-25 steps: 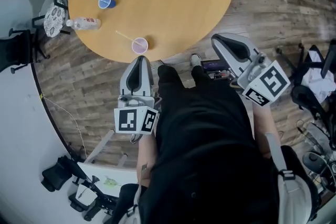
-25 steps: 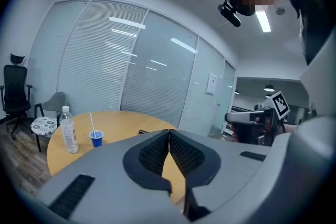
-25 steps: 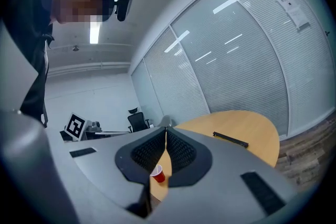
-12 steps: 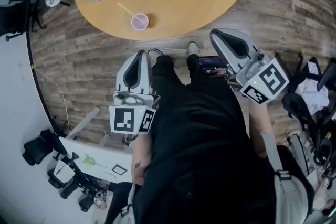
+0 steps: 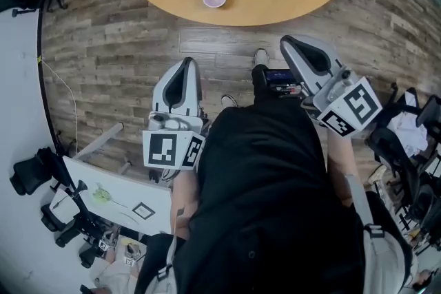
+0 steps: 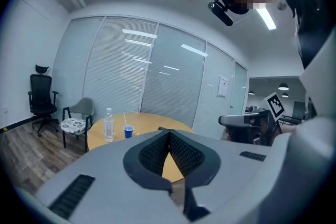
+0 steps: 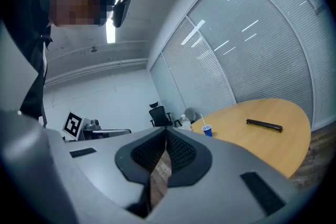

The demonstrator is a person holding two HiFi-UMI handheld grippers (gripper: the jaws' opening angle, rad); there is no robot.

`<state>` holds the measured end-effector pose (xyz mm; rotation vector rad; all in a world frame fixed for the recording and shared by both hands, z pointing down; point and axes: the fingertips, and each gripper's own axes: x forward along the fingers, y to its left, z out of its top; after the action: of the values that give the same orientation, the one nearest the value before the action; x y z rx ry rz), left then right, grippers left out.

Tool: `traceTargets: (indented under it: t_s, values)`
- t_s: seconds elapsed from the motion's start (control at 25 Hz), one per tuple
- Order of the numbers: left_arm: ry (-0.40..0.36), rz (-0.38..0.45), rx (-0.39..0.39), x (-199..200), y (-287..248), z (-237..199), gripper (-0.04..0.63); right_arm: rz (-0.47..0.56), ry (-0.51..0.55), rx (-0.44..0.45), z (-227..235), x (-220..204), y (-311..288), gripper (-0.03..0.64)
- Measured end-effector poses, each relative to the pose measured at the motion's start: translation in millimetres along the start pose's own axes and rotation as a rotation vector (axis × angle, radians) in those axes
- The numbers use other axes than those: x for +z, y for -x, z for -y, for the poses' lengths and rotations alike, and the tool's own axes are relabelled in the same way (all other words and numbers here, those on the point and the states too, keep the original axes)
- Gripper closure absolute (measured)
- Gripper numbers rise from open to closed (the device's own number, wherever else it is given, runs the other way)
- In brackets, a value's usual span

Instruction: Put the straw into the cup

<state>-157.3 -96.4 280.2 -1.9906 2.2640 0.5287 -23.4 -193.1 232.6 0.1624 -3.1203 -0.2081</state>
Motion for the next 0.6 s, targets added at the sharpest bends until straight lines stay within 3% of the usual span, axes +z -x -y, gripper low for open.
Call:
traceTargets:
  t_s: [0.32, 0.6]
  values:
    - [0.05, 0.009, 0.051, -28.0, 113.7, -42.4, 0.583, -0.041, 0.03, 0.039, -108.5, -35.6, -10.4, 0.598]
    - [0.077, 0.022, 0.029, -58.0, 189.5, -48.2, 0.583, -0.061, 0.073, 0.015, -172.9, -61.9, 11.5, 0.598]
